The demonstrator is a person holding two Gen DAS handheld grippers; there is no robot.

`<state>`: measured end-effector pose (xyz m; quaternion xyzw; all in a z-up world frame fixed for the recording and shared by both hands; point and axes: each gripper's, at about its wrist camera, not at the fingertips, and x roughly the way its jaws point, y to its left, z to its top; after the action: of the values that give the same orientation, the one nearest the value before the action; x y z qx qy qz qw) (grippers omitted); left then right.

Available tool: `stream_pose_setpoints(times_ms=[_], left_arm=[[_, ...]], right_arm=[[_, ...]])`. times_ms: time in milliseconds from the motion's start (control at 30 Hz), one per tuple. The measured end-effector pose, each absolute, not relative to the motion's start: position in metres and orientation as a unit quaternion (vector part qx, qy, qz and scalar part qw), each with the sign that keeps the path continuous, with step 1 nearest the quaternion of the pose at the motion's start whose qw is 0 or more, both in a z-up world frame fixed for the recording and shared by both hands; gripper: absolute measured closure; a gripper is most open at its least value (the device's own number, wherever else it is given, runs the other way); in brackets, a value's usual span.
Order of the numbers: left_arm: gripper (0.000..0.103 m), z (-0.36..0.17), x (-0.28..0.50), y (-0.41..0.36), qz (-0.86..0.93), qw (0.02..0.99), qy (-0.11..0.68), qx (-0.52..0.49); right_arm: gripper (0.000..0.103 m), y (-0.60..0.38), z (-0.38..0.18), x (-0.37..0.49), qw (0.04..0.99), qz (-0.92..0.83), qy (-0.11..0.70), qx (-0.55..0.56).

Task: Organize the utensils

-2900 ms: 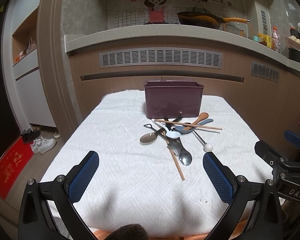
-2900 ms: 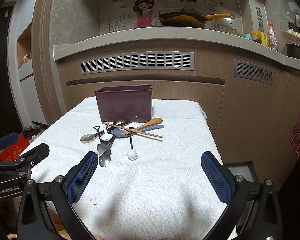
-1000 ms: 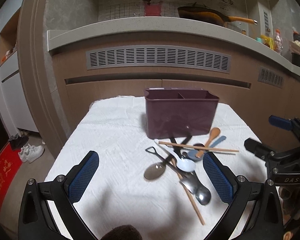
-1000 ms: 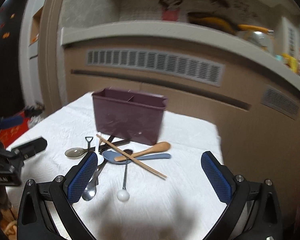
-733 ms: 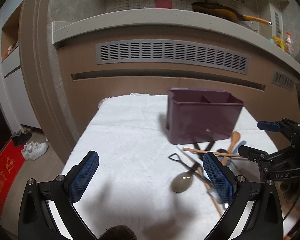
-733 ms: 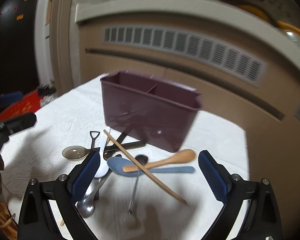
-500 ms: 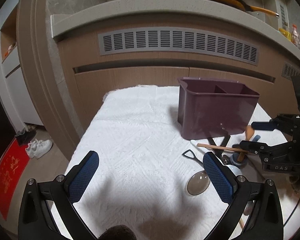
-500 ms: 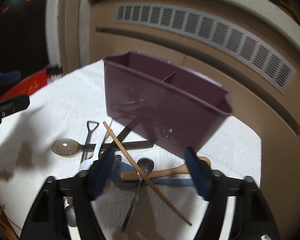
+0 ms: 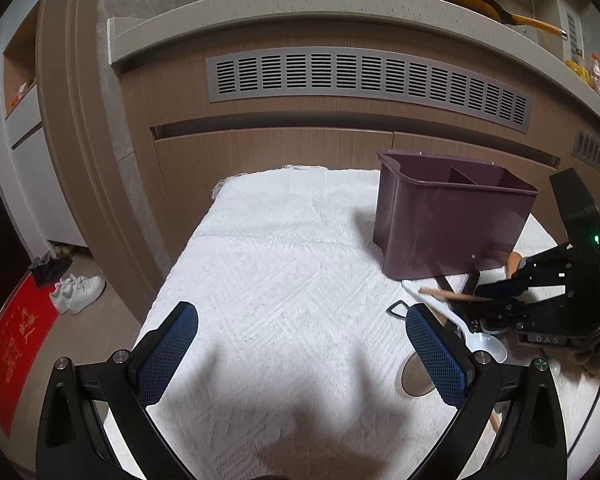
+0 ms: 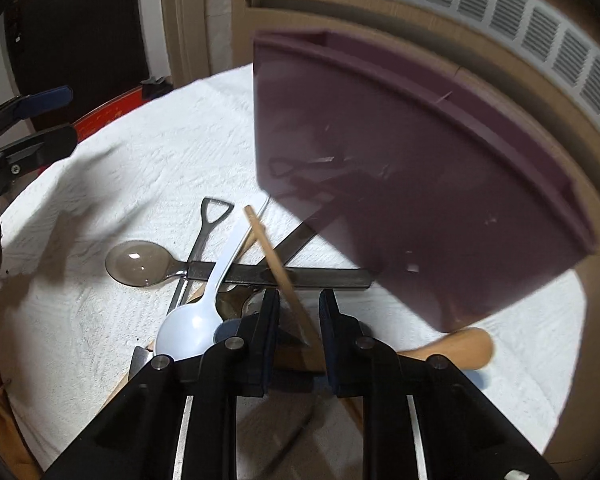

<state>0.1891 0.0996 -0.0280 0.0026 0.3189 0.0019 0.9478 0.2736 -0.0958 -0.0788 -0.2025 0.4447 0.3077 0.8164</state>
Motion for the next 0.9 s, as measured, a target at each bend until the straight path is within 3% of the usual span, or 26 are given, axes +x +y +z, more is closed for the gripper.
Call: stream_pose_setpoints(times_ms=[167,433,633,700,767,900], left_arm=[[0.000,-0.026,0.187,0.092,-0.007,0.945,0.326,0.011],[0.003,-0.028,0.192,0.052,-0.107,0.928,0.357,0.028],[0.036,-0.025,0.212,-0.010,-0.231,0.896,0.367,0.097],[0.066,-0.028,0.221,-0.028,-0.257,0.881,0.377,0.127],[0.079,-0.035,0.235,-0.045,-0.252,0.871,0.391,0.159],[0.079,-0.052,0.265,-0.064,-0.258,0.845,0.428,0.189]], right_arm=[[0.096,-0.094,-0.080,0.278,0.815,0.309,0.451,-0.189],[0.097,-0.125,-0.043,0.250,0.847,0.297,0.412,-0.153],[0.097,-0.160,-0.009,0.238,0.875,0.276,0.383,-0.111],[0.097,-0.172,-0.003,0.238,0.884,0.267,0.372,-0.096],[0.097,-0.179,0.005,0.232,0.889,0.259,0.368,-0.085],[0.097,-0.191,0.010,0.229,0.894,0.255,0.363,-0.061]])
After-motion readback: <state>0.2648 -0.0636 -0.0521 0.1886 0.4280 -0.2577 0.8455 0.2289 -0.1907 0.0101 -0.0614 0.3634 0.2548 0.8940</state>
